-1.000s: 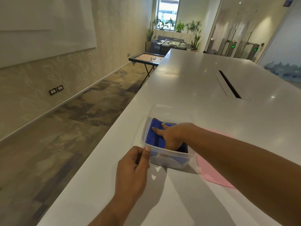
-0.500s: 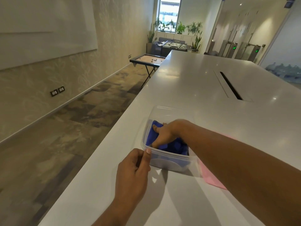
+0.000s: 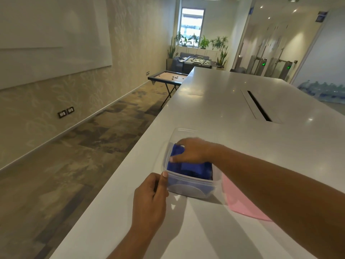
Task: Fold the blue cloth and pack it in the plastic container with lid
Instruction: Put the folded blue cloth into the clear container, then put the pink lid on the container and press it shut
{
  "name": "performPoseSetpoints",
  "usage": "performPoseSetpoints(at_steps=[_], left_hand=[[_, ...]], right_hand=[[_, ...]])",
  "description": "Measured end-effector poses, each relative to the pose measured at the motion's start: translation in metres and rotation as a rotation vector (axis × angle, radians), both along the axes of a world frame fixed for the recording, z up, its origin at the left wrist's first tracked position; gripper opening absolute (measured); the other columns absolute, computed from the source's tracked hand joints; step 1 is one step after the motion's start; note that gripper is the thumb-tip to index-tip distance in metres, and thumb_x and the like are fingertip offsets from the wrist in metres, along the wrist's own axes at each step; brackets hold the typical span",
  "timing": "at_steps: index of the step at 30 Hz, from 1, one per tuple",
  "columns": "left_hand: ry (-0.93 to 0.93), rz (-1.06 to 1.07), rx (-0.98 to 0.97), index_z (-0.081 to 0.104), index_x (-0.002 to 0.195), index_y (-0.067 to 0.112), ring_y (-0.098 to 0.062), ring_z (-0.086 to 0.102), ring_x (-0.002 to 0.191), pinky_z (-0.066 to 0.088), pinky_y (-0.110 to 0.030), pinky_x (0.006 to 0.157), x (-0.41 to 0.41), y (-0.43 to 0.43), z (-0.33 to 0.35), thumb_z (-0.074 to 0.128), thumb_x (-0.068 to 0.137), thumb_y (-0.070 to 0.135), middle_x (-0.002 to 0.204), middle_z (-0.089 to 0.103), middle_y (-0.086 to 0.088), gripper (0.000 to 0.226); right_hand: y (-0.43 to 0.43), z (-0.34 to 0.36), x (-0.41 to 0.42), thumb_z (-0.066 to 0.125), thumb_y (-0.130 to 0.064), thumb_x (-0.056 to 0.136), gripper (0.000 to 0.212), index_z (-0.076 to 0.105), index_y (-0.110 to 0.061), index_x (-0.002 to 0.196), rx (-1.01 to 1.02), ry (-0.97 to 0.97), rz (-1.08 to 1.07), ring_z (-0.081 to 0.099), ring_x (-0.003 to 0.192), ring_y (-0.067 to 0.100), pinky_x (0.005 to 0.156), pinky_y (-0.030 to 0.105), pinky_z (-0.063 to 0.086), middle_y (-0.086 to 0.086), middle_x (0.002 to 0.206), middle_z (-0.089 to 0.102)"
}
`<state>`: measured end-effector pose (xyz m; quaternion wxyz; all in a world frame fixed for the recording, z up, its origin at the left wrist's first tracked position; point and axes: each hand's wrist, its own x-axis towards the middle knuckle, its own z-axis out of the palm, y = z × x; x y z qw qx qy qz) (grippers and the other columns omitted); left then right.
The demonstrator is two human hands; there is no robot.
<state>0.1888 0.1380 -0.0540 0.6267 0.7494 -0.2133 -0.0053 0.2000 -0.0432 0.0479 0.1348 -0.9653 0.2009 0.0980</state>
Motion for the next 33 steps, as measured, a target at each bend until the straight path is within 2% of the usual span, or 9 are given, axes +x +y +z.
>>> performPoseSetpoints(at_steps=[3, 6, 8, 12, 15, 18, 22, 27, 33], left_hand=[[-0.008, -0.012, 0.001, 0.061, 0.073, 0.028, -0.011, 0.065, 0.063, 0.05, -0.016, 0.058, 0.001, 0.0, -0.002, 0.035, 0.078, 0.07, 0.061, 0.066, 0.011, 0.049], [-0.031, -0.011, 0.0, 0.06, 0.073, 0.027, -0.011, 0.065, 0.062, 0.049, -0.014, 0.057, 0.004, 0.002, -0.002, 0.036, 0.08, 0.067, 0.064, 0.066, 0.01, 0.047], [-0.046, -0.004, -0.013, 0.059, 0.071, 0.027, -0.007, 0.065, 0.063, 0.049, -0.012, 0.052, 0.007, 0.004, -0.001, 0.038, 0.084, 0.062, 0.064, 0.066, 0.008, 0.044], [-0.068, 0.002, -0.044, 0.06, 0.071, 0.024, -0.003, 0.064, 0.066, 0.052, -0.016, 0.055, 0.012, 0.005, 0.003, 0.041, 0.089, 0.058, 0.064, 0.066, 0.004, 0.043], [-0.067, 0.008, -0.035, 0.06, 0.073, 0.027, 0.0, 0.065, 0.065, 0.049, -0.012, 0.051, 0.006, 0.004, 0.003, 0.039, 0.088, 0.061, 0.065, 0.066, 0.007, 0.043], [-0.078, 0.013, -0.016, 0.059, 0.073, 0.029, -0.003, 0.065, 0.062, 0.047, -0.01, 0.049, 0.0, 0.007, 0.001, 0.038, 0.089, 0.061, 0.066, 0.066, 0.01, 0.042], [-0.108, 0.01, -0.018, 0.062, 0.077, 0.026, -0.009, 0.065, 0.06, 0.048, -0.012, 0.054, -0.004, 0.011, -0.001, 0.037, 0.089, 0.061, 0.067, 0.066, 0.009, 0.044], [-0.122, -0.002, -0.015, 0.061, 0.078, 0.025, -0.013, 0.065, 0.062, 0.048, -0.016, 0.055, -0.007, 0.011, -0.002, 0.038, 0.09, 0.058, 0.068, 0.066, 0.006, 0.042], [-0.125, -0.01, -0.023, 0.062, 0.081, 0.025, -0.014, 0.066, 0.063, 0.047, -0.014, 0.056, -0.009, 0.01, -0.002, 0.039, 0.09, 0.056, 0.07, 0.067, 0.008, 0.041]], right_hand=[[-0.013, 0.019, -0.025, 0.063, -0.052, 0.086, 0.054, 0.06, -0.019, 0.129, 0.037, -0.335, -0.029, 0.06, 0.113, 0.02, 0.096, 0.034, 0.048, 0.001, 0.129, 0.063], [-0.028, 0.029, -0.064, 0.065, -0.041, 0.086, 0.017, 0.071, -0.026, 0.091, 0.019, -0.628, -0.158, 0.066, 0.077, 0.006, 0.066, 0.016, 0.045, -0.01, 0.084, 0.069], [-0.033, 0.025, -0.095, 0.068, -0.033, 0.084, 0.018, 0.062, -0.03, 0.067, -0.041, -0.728, -0.267, 0.058, 0.063, 0.0, 0.056, 0.013, 0.035, -0.015, 0.065, 0.062], [-0.021, -0.007, -0.149, 0.071, -0.028, 0.083, 0.022, 0.06, -0.032, 0.064, -0.051, -0.569, -0.337, 0.059, 0.063, 0.001, 0.058, 0.015, 0.041, -0.015, 0.066, 0.063], [-0.009, -0.031, -0.176, 0.073, -0.036, 0.081, 0.012, 0.066, -0.03, 0.074, -0.039, -0.474, -0.352, 0.061, 0.066, 0.001, 0.06, 0.014, 0.044, -0.013, 0.073, 0.068], [0.001, -0.049, -0.19, 0.07, -0.045, 0.077, 0.017, 0.066, -0.029, 0.073, -0.054, -0.45, -0.397, 0.062, 0.064, 0.007, 0.063, 0.023, 0.052, -0.014, 0.071, 0.068], [0.014, -0.06, -0.197, 0.067, -0.043, 0.079, 0.015, 0.064, -0.03, 0.074, -0.076, -0.412, -0.365, 0.058, 0.062, 0.005, 0.059, 0.019, 0.045, -0.014, 0.069, 0.063], [0.017, -0.061, -0.196, 0.068, -0.031, 0.087, 0.008, 0.068, -0.024, 0.082, -0.128, -0.412, -0.326, 0.059, 0.067, 0.008, 0.064, 0.015, 0.042, -0.005, 0.08, 0.067], [0.008, -0.037, -0.2, 0.065, -0.018, 0.091, 0.01, 0.074, -0.016, 0.09, -0.235, -0.575, -0.34, 0.063, 0.075, 0.014, 0.075, 0.024, 0.051, 0.002, 0.088, 0.073]])
